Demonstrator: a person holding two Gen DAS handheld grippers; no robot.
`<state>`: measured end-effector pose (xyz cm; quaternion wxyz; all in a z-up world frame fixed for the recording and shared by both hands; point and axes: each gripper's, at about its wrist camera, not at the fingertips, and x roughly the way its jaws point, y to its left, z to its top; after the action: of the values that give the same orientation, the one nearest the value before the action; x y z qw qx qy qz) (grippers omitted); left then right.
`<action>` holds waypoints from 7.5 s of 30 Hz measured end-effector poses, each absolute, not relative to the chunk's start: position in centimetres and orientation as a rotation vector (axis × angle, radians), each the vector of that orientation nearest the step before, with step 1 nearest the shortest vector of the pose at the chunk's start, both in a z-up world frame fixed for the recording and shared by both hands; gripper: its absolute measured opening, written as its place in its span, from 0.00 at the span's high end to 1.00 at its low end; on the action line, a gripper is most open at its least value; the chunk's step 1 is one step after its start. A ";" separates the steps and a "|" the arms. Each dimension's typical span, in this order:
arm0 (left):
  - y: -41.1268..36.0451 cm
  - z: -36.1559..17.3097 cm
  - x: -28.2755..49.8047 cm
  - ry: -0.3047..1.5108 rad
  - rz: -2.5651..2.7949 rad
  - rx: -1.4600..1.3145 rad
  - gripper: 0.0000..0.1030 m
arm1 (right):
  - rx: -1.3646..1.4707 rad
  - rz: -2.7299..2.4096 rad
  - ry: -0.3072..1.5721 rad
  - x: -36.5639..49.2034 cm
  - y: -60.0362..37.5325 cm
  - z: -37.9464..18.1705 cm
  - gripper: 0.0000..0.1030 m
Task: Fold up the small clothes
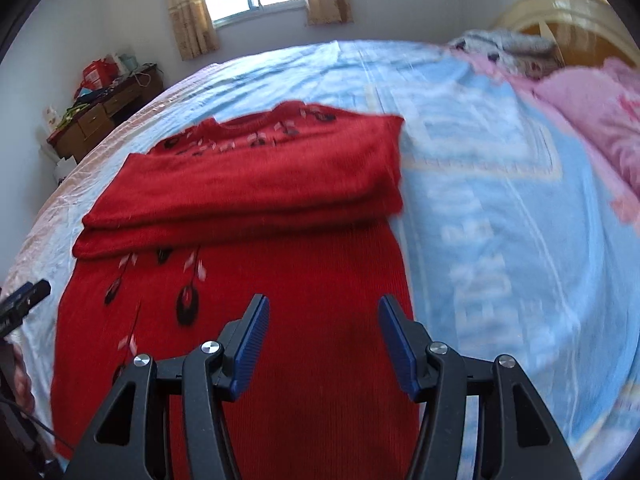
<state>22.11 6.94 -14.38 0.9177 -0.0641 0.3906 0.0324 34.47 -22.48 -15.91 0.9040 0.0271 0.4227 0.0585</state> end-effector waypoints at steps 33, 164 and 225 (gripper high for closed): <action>4.3 -18.2 10.6 1.011 -0.114 -0.177 0.32 | -0.056 0.162 0.966 19.7 -22.4 -18.2 0.44; 7.1 -11.0 40.3 0.720 -0.101 -0.262 0.92 | 0.272 0.063 0.691 49.0 -26.8 -8.1 0.95; 8.4 -16.8 32.6 0.746 -0.014 -0.349 0.25 | 0.101 0.102 0.897 41.6 -25.2 -15.9 0.53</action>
<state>32.60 8.40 -16.79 0.9165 -0.1694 0.3624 -0.0070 41.61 -25.19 -15.88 0.8986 0.0487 0.4333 0.0492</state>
